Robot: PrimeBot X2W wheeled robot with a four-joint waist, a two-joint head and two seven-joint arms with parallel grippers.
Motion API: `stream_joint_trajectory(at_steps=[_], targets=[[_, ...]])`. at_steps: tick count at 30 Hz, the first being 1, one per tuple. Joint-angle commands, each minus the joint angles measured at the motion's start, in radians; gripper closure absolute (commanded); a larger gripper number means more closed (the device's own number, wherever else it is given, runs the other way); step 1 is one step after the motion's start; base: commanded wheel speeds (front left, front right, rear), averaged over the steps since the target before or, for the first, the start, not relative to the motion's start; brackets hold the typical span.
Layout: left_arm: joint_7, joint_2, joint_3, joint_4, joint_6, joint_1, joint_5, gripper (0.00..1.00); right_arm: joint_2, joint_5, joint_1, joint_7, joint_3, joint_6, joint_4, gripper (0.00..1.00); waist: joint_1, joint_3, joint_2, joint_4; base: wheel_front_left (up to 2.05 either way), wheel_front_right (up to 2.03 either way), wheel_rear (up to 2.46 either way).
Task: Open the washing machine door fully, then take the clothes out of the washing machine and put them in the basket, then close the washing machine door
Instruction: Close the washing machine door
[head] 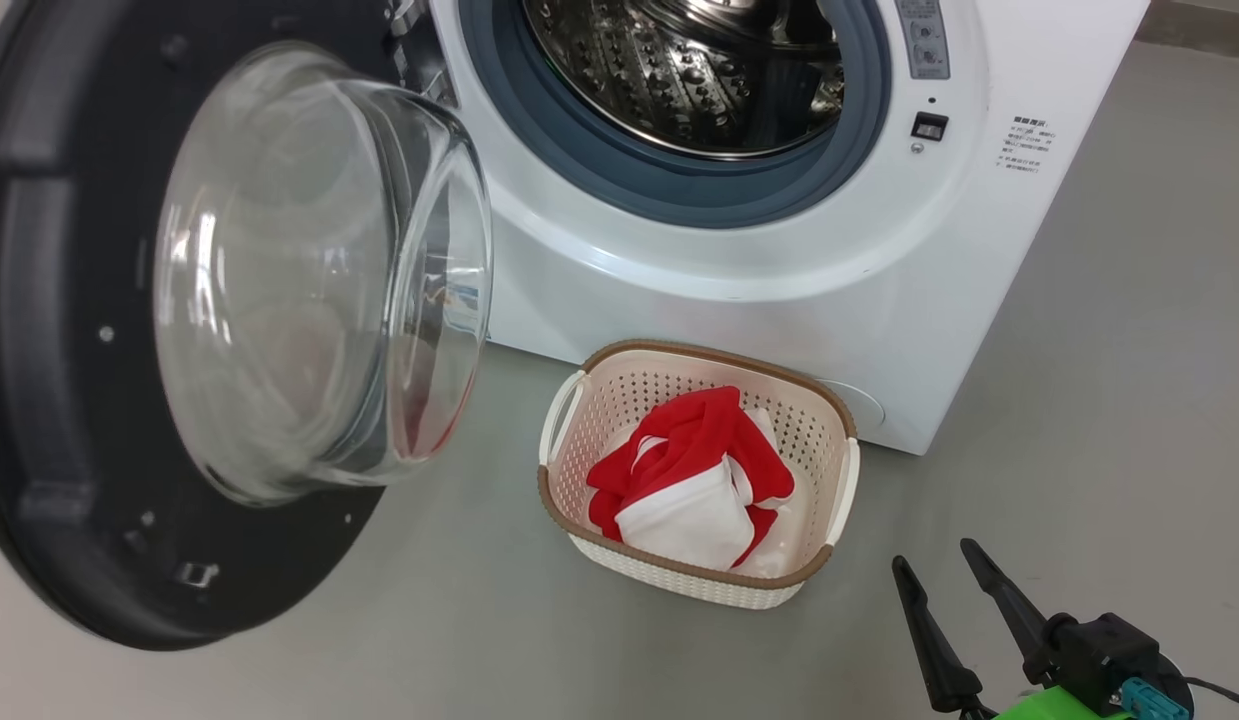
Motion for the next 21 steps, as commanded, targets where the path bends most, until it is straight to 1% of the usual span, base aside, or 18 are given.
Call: stream_joint_trajectory(at_steps=[1, 5, 10, 16, 21], targets=[[0.008, 0.058, 0.026, -0.049, -0.007, -0.012, -0.017, 1.00, -0.008, 0.004, -0.005, -0.006, 0.022, 0.006, -0.022, 0.00, 0.0000, -0.002, 0.0000, -0.002, 0.00, 0.00, 0.00], [0.013, 0.060, -0.007, -0.135, -0.007, 0.016, -0.059, 1.00, -0.007, 0.005, -0.003, -0.006, 0.021, 0.006, -0.022, 0.00, 0.0000, -0.006, 0.0000, -0.009, 0.00, 0.00, 0.00], [-0.003, 0.072, -0.058, -0.235, -0.007, 0.048, -0.082, 1.00, -0.007, 0.004, -0.004, -0.006, 0.018, 0.006, -0.025, 0.00, 0.0000, -0.006, 0.0000, -0.021, 0.00, 0.00, 0.00], [-0.060, 0.066, -0.122, -0.354, -0.007, 0.059, -0.095, 1.00, -0.006, 0.001, -0.009, -0.006, 0.011, 0.006, -0.028, 0.00, 0.0000, 0.004, 0.0000, -0.037, 0.00, 0.00, 0.00], [-0.116, 0.042, -0.188, -0.420, -0.007, 0.044, -0.096, 1.00, -0.006, 0.000, -0.014, -0.006, 0.007, 0.006, -0.029, 0.00, 0.0000, 0.009, 0.0000, -0.049, 0.00, 0.00, 0.00]])
